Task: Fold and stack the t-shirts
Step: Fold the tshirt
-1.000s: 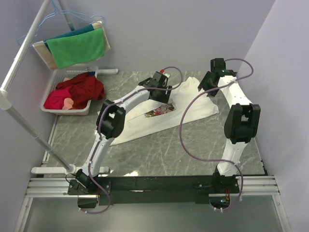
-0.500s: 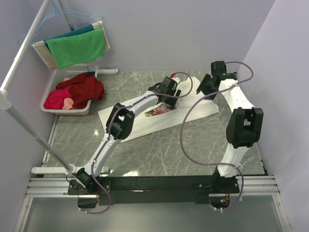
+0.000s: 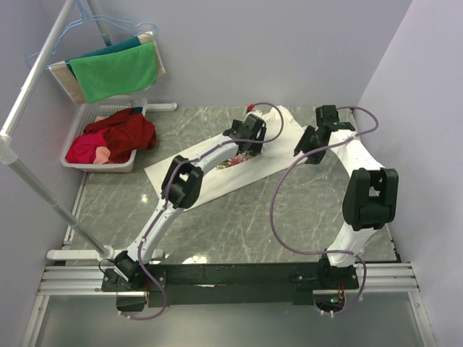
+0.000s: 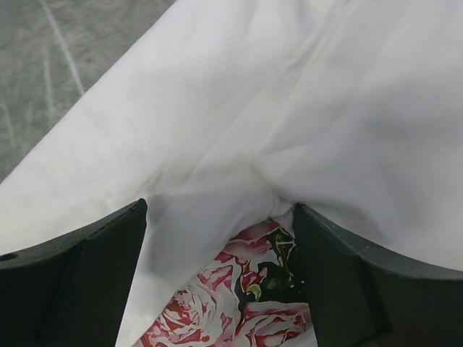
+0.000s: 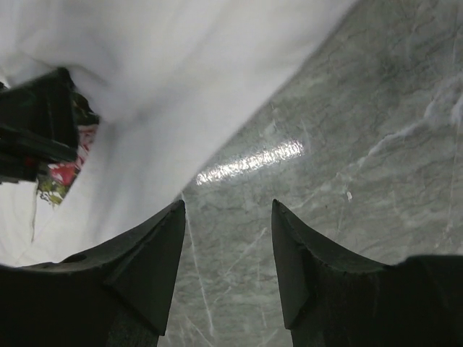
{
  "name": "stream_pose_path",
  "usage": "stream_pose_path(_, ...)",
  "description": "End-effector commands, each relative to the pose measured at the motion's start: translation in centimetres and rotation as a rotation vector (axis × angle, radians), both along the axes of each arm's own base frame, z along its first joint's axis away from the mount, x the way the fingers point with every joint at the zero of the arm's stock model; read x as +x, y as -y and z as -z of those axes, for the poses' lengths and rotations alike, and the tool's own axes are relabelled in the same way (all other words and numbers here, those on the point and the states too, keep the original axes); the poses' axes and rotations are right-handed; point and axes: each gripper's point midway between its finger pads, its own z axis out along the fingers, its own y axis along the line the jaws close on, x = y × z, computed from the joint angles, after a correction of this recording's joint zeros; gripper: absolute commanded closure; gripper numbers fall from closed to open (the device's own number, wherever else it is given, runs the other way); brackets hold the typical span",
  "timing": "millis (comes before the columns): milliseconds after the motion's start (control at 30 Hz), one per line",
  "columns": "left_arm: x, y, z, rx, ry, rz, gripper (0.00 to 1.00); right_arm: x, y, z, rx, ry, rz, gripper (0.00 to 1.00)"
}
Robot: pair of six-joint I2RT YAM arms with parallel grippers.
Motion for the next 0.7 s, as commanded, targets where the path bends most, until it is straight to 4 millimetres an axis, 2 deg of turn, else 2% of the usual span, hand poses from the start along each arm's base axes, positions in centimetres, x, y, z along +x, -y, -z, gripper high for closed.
stream_pose_path(0, 1.5, -6.9, 3.8, 0.113, -0.059, -0.212, 0.12, -0.1, -0.1, -2.4, 0.012, 0.079, -0.011, 0.43)
stream_pose_path(133, 2.3, -8.6, 4.3, 0.103, -0.078, -0.254, 0.12, -0.4, -0.4, -2.2, -0.001, 0.071, -0.026, 0.43)
stream_pose_path(200, 2.3, -8.6, 4.2, 0.095, -0.078, -0.251, 0.11, -0.5, -0.7, -1.9, -0.027, 0.064, -0.051, 0.43)
stream_pose_path(233, 2.6, -8.8, 4.1, 0.091, -0.077, -0.24, 0.11, -0.6, -1.9, -2.0, -0.046, 0.066, -0.089, 0.43)
stream_pose_path(300, 3.0, -8.8, 3.3, 0.075, -0.069, -0.236, 0.11, -0.8, -2.8, -1.3, -0.108, 0.044, -0.127, 0.43)
stream_pose_path(367, 3.5, -8.8, 2.3, 0.042, -0.065, -0.222, 0.11, -1.2, -5.6, -1.2, -0.112, 0.045, -0.198, 0.43)
stream_pose_path(433, 3.5, -8.6, 0.1, -0.022, -0.062, -0.188, 0.1, -1.2, -7.1, -0.6, -0.126, 0.042, -0.226, 0.43)
stream_pose_path(467, 4.0, -8.4, -1.1, -0.063, -0.036, -0.177, 0.09, -1.4, -9.0, -0.5, -0.114, 0.048, -0.257, 0.43)
stream_pose_path(500, 3.6, -8.5, -3.2, -0.089, -0.018, -0.172, 0.09, -1.4, -10.0, -0.1, -0.105, 0.043, -0.275, 0.43)
stream_pose_path(533, 3.7, -8.6, -4.3, -0.121, -0.011, -0.157, 0.09, -1.3, -11.1, -0.3, -0.096, 0.054, -0.293, 0.43)
stream_pose_path(567, 3.7, -8.9, -6.5, -0.147, 0.017, -0.155, 0.08, -1.6, -12.6, 0.1, -0.095, 0.049, -0.326, 0.43)
stream_pose_path(600, 3.7, -9.2, -7.6, -0.155, 0.031, -0.158, 0.08, -1.5, -13.8, -0.2, -0.093, 0.063, -0.351, 0.42)
stream_pose_path(633, 4.1, -10.4, -8.7, -0.149, 0.051, -0.184, 0.08, -1.5, -14.8, 0.0, -0.092, 0.065, -0.374, 0.42)
stream_pose_path(667, 4.0, -11.3, -9.2, -0.131, 0.05, -0.207, 0.07, -2.1, -16.6, 0.9, -0.101, 0.05, -0.428, 0.42)
